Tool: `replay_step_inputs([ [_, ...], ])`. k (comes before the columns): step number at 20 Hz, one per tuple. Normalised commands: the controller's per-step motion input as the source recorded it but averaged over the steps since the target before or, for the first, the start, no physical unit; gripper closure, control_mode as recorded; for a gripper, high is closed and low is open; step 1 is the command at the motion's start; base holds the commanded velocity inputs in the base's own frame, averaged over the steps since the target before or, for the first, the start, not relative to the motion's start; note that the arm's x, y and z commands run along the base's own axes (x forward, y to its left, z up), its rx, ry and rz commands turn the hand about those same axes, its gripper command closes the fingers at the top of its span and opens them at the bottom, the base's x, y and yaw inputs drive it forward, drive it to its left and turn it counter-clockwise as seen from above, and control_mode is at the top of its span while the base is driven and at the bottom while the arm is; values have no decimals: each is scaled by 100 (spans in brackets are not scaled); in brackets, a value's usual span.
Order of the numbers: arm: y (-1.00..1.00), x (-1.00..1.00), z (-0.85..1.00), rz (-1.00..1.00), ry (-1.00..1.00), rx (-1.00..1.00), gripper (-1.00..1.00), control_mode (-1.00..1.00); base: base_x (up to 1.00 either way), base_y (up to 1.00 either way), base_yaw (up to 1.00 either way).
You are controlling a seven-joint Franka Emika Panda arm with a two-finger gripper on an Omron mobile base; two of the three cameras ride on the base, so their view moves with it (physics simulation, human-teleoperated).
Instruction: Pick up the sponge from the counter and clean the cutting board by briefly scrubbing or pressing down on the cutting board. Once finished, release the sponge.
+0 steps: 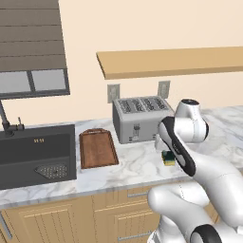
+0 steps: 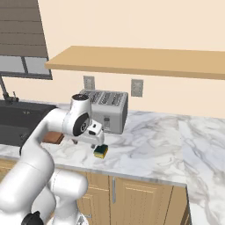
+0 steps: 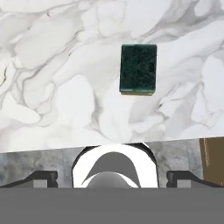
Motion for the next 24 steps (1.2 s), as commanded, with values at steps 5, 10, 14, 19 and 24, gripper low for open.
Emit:
replay_step_inputs([
  [5,-14,11,-36,0,5,0,-100,-100,0,0,0],
  [10,-32,29,-19,0,10,0,-100,-100,0,0,0],
  [14,-20,36,-9,0,18,-2,-100,-100,0,0,0],
  [19,-8,49,-7,0,16,0,-100,-100,0,0,0],
  [24,-7,42,-9,0,13,0,-100,-100,0,0,0],
])
